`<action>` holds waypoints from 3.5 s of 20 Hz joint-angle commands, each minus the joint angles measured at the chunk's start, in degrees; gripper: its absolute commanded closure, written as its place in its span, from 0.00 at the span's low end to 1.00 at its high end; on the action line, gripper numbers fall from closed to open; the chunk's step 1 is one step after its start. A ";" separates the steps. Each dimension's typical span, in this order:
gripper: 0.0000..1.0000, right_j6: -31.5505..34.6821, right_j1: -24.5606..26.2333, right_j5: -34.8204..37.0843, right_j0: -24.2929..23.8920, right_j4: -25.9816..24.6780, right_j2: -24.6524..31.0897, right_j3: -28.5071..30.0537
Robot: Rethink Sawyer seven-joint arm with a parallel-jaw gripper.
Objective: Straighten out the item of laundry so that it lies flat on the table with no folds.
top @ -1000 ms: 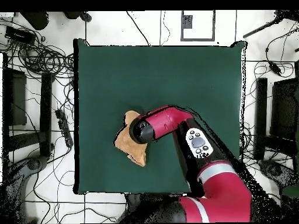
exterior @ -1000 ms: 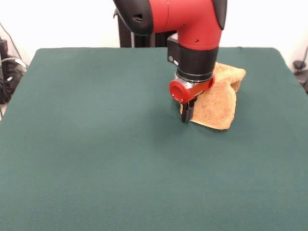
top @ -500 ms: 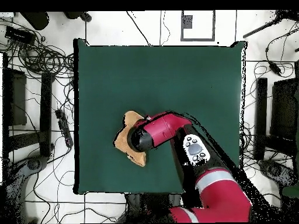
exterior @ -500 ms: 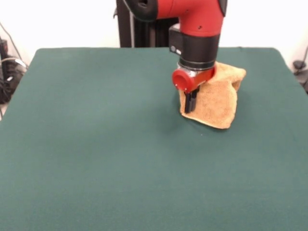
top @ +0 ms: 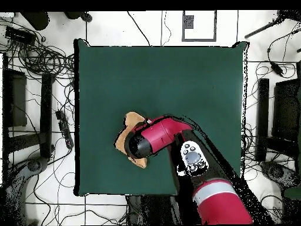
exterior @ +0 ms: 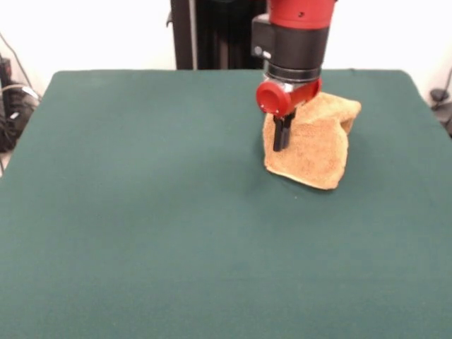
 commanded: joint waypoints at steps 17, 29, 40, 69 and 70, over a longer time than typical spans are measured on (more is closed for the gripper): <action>1.00 10.51 12.23 1.35 8.84 5.94 -5.60 -7.58; 0.00 8.99 12.04 -3.22 8.82 5.89 -5.74 -6.15; 0.00 5.62 19.25 -1.14 6.48 6.76 -4.83 -11.55; 0.00 -4.64 31.17 7.32 -1.42 5.67 1.85 -19.62; 0.00 -4.76 31.20 7.71 -1.44 5.70 1.90 -19.64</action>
